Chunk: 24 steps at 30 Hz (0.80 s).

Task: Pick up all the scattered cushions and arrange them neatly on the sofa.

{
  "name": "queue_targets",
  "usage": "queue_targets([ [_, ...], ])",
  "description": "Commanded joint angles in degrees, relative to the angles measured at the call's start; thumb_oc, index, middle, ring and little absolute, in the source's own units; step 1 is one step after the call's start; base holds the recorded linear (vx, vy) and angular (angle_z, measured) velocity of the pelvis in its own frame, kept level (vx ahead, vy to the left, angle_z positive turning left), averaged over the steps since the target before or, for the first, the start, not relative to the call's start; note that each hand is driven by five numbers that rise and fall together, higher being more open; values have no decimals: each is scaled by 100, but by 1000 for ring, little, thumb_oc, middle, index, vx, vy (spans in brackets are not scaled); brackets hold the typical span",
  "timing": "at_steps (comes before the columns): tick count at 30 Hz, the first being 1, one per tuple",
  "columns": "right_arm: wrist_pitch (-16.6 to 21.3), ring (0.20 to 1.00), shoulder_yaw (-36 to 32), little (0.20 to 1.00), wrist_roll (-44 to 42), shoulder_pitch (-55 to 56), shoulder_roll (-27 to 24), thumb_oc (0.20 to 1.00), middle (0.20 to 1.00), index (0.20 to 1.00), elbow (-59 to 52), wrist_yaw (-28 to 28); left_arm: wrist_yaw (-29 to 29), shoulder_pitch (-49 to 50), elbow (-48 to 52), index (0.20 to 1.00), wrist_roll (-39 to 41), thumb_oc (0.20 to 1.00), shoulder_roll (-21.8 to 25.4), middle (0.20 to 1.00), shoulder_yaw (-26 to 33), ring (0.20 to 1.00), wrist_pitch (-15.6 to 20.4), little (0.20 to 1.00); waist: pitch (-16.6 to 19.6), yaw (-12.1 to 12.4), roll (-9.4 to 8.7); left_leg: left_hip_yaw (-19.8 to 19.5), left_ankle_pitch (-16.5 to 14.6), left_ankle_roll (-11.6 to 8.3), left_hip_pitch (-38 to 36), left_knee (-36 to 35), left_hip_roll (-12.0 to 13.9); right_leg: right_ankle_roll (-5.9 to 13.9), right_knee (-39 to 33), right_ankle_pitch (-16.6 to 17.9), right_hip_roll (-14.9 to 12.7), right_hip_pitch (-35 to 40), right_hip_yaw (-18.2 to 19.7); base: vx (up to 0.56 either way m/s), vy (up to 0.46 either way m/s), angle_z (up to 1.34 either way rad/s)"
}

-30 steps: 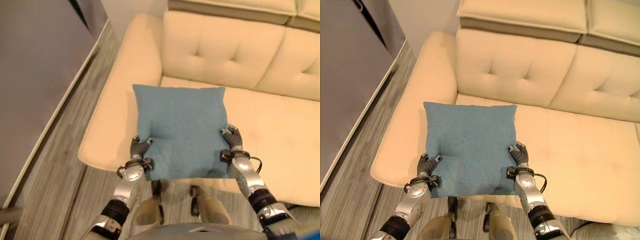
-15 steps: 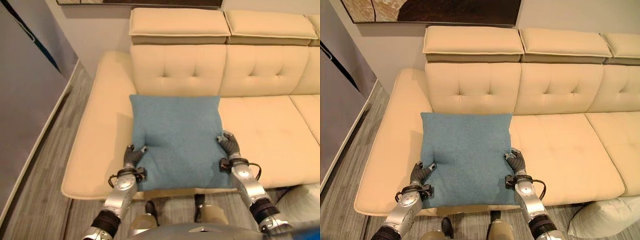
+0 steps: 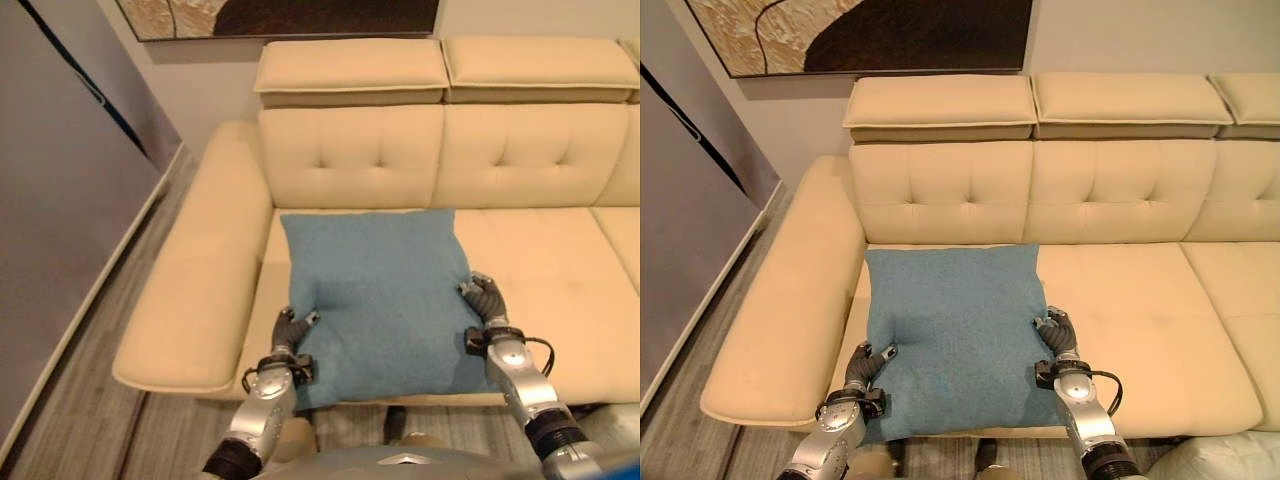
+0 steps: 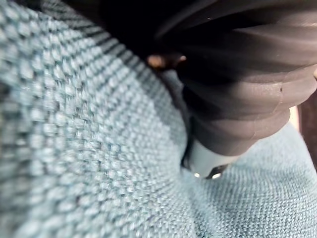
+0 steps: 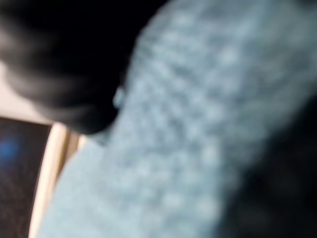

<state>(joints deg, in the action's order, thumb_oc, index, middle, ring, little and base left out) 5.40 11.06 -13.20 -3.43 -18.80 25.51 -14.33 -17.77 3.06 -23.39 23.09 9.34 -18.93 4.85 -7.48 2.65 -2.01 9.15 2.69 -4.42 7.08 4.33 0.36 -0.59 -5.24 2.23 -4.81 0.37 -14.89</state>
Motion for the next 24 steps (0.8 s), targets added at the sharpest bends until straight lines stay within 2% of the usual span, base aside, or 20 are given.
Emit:
queue_targets([
  [1,438,200,-36,200,110,-407,160,200,200,200,-704,-43,56,-493,375,200,-86,200,116,200,157,200,294,200,183,85,-187,97,-223,209,-44,-70,-88,712,337,-340,98,413,210,182,72,-25],
  [2,445,200,-16,200,124,-426,221,200,200,200,-681,-54,12,-491,443,200,-84,200,147,200,196,200,301,200,218,130,-174,-100,-223,245,-147,-144,-161,722,441,-420,127,412,233,177,82,-44],
  [5,437,200,-16,200,128,-431,307,200,200,200,-661,-22,27,-458,513,200,-108,200,199,200,213,200,284,200,263,158,-143,-89,-244,320,-419,-425,-163,757,720,-499,112,413,264,149,92,-49],
  [6,432,200,5,200,192,-472,376,200,200,200,-616,-9,16,-429,571,200,-159,200,274,200,250,200,254,200,275,187,-116,-34,-250,404,-597,-566,-154,848,1205,-439,27,281,261,145,119,-34],
  [7,432,200,5,200,193,-474,378,200,200,200,-616,-9,16,-429,573,200,-159,200,276,200,251,200,252,200,271,199,-121,-21,-244,406,-609,-580,-158,851,1231,-453,20,270,275,140,120,-20],
  [8,425,200,24,200,232,-510,420,200,200,200,-633,16,16,-484,624,200,-217,200,389,200,275,200,243,200,189,142,-89,-22,-210,448,-753,-671,-93,1014,1938,-263,-25,-73,318,43,57,-34],
  [10,432,200,32,200,257,-544,447,200,200,200,-659,-1,-8,-564,609,200,-292,200,433,200,271,200,245,200,149,103,-60,-34,-207,473,-782,-695,-66,1058,2226,-270,-34,-296,403,48,34,-27],
  [13,444,200,23,200,334,-625,480,200,200,200,-771,-57,-88,-856,580,200,-465,200,453,200,222,200,267,200,113,-4,-28,-138,-261,484,-899,-802,-69,980,1932,-338,-105,-489,602,100,-30,7],
  [14,455,200,27,200,396,-682,477,200,200,200,-843,-112,-149,-1016,565,200,-538,200,411,200,119,200,305,200,90,-106,-2,-225,-300,470,-915,-818,-82,963,1517,-255,-148,-659,871,78,-39,1],
  [15,454,200,26,200,397,-684,475,200,200,200,-844,-112,-150,-1020,561,200,-538,200,408,200,118,200,306,200,84,-108,4,-229,-306,469,-922,-817,-78,963,1509,-255,-145,-646,866,157,-86,9],
  [16,450,200,41,200,429,-742,452,200,200,200,-884,-152,-216,-1185,566,200,-581,200,404,200,62,200,339,200,54,-191,-6,-333,-366,448,-976,-818,-104,993,1204,-93,-172,-778,1105,116,-77,20],
  [17,454,200,55,200,436,-771,429,200,200,200,-907,-170,-216,-1308,545,200,-605,200,388,200,9,200,357,200,56,-227,-50,-372,-422,444,-976,-774,-140,1007,1011,-26,-214,-708,1175,158,-115,28],
  [24,468,200,197,200,528,-1108,312,200,200,200,-978,-299,-355,-1710,584,200,-640,200,288,200,-160,200,419,200,79,-297,-66,-414,-403,337,-834,-838,-78,976,677,141,-204,-660,952,30,-97,24],
])
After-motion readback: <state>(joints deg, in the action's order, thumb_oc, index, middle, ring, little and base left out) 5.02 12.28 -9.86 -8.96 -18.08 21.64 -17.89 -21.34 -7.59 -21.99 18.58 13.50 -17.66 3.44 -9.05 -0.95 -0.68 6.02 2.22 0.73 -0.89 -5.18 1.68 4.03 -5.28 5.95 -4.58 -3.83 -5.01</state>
